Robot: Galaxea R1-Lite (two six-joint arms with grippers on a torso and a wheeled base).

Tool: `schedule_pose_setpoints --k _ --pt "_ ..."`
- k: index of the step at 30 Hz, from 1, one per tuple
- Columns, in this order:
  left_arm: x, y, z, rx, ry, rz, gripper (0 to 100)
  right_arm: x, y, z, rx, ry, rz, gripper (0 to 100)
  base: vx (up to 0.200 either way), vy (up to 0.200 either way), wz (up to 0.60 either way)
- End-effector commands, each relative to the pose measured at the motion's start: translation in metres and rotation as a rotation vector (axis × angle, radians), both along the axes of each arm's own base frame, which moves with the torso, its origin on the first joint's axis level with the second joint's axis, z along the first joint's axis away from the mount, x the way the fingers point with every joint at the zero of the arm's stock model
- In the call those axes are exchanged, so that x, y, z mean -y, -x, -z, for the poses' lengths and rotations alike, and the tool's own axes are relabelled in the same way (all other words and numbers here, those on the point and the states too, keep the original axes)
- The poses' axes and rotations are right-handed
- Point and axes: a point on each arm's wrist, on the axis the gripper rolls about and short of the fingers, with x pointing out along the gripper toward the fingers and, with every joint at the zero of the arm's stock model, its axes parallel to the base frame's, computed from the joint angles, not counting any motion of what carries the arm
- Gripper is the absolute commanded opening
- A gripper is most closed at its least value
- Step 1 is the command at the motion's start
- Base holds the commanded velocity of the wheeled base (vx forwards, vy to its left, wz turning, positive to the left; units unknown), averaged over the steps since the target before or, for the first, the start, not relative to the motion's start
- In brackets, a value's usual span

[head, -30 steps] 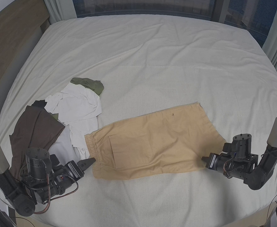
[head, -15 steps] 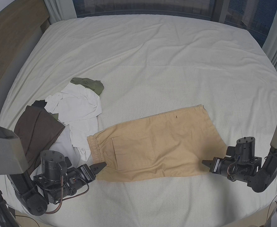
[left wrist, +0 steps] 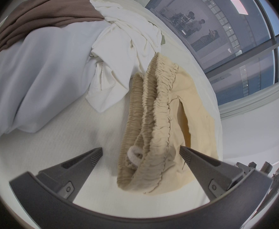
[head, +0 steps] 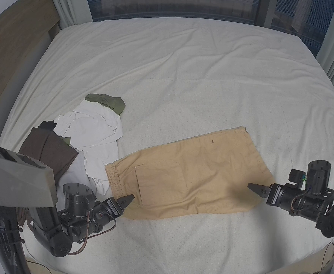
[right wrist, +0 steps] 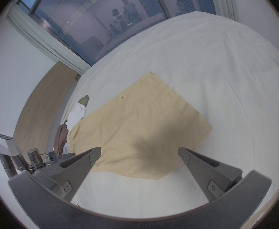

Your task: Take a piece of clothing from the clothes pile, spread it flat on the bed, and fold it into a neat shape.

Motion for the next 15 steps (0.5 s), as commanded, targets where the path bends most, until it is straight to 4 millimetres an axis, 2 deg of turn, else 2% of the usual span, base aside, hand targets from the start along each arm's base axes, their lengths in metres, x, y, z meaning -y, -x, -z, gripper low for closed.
schedule_pose_setpoints --k 1,15 --pt "0.003 -0.012 0.008 0.002 0.010 -0.008 100 0.002 0.011 -0.018 0.072 -0.024 -0.006 100 0.000 0.000 0.00" --pt "0.015 -0.033 -0.005 0.074 0.117 -0.010 100 0.003 0.012 -0.017 0.069 -0.025 -0.005 100 0.000 0.000 0.00"
